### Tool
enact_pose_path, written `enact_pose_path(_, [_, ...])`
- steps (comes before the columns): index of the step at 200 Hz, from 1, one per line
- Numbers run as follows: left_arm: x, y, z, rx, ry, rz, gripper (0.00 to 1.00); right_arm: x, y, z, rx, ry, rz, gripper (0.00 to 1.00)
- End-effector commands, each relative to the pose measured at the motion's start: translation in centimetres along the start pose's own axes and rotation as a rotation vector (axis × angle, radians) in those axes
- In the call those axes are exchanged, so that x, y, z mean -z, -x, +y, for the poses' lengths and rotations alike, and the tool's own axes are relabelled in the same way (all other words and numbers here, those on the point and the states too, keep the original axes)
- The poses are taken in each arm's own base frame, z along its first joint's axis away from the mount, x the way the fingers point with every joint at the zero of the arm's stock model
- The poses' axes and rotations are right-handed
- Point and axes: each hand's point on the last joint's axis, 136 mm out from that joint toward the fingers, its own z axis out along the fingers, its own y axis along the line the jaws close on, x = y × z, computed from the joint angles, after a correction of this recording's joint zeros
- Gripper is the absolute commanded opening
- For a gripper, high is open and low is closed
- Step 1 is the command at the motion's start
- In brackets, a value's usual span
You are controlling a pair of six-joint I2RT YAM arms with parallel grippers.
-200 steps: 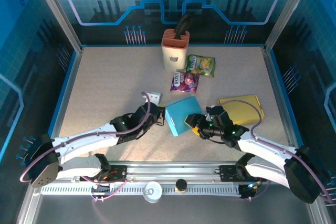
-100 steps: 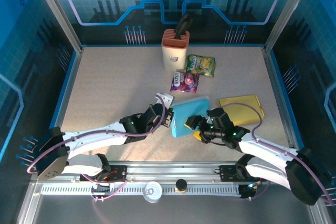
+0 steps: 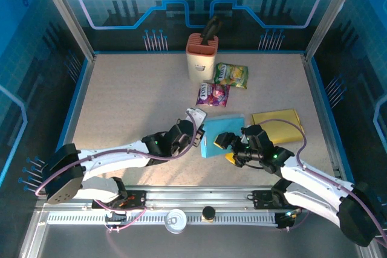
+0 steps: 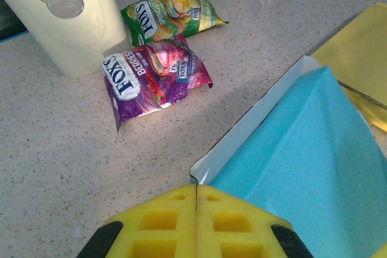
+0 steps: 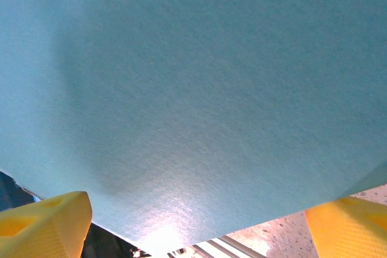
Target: Fold the paper box
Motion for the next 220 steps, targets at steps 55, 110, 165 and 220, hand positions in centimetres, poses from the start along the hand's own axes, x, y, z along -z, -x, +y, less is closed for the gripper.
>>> enact_pose_path(55, [-0.4, 0.2, -0.1, -0.051, 0.024, -0.024, 0.00, 0.5, -0.8, 0.1, -0.044, -0.009, 0.026, 1.00])
enact_pose_path(110, [-0.6, -0.5, -0.6, -0.056, -0.001, -0.032, 0.00, 2.6, 0.2, 2.7, -0.023, 0.075, -0.059, 1.00])
enact_pose_path(165, [-0.2, -1.7, -0.9, -0.077, 0.034, -0.076, 0.00, 6.8, 2.2, 3.6, -0.067, 0.114, -0.247, 0.89])
enact_pose_path(220, [1.3, -1.4, -1.7, -0.142, 0.085, -0.186, 0.00, 13.1, 4.9, 5.4, 0.306, -0.006, -0.468, 0.69])
